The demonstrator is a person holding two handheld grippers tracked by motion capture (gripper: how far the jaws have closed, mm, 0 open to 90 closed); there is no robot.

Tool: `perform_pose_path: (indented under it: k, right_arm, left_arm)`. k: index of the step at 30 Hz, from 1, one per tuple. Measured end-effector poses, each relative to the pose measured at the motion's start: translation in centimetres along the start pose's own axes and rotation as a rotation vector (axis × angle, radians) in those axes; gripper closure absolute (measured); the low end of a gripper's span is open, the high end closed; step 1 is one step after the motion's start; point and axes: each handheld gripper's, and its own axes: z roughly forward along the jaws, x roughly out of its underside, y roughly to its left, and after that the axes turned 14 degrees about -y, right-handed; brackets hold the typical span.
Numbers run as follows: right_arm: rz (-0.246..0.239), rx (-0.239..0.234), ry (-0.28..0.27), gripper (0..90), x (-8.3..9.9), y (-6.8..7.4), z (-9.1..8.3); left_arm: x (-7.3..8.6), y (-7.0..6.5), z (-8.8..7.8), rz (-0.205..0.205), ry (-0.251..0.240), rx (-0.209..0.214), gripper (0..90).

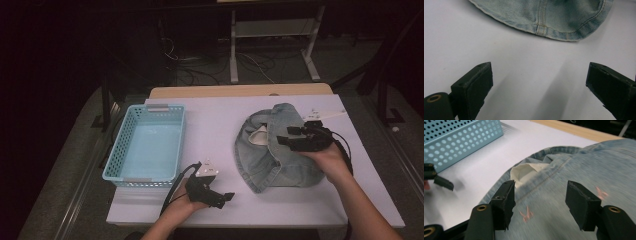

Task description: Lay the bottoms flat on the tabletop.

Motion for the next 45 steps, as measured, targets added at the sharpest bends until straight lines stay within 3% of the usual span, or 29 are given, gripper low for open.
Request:
perform_pose_path:
  k: [6, 9, 22, 24, 31, 35, 36, 45]
  right_arm:
    - [-0.002, 0.008, 0.021, 40.0, -1.0, 0.7, 2.5]
    - [-0.04, 0.012, 0.035, 40.0, -1.2, 1.1, 3.5]
    - [-0.084, 0.044, 0.088, 39.1, 0.6, 0.9, 5.2]
    - [-0.086, 0.049, 0.091, 42.2, 0.7, 0.7, 5.2]
    - [-0.073, 0.064, 0.1, 65.3, 1.0, 0.1, 4.9]
    - [-0.058, 0.048, 0.109, 76.6, 1.2, -0.4, 4.8]
    - [-0.05, 0.033, 0.111, 82.8, 1.3, -0.6, 4.7]
    - [-0.038, -0.028, 0.086, 87.4, 1.1, -0.7, 4.1]
  left_arm:
    - [0.0, 0.1, -0.1, -0.002, -0.005, -0.004, 6.9]
    - [0.0, 0.1, -0.1, -0.004, -0.005, -0.004, 6.9]
    - [0.0, 0.1, -0.1, 0.002, -0.002, 0.002, 6.9]
    - [0.0, 0.1, -0.1, 0.003, -0.002, 0.002, 6.8]
    - [0.0, 0.1, -0.2, 0.0, -0.007, 0.0, 6.8]
    - [0.0, 0.1, -0.2, 0.001, -0.005, 0.002, 6.9]
    - [0.0, 0.1, -0.2, 0.002, -0.004, 0.001, 6.9]
    - [0.0, 0.1, -0.2, 0.0, -0.006, 0.0, 6.8]
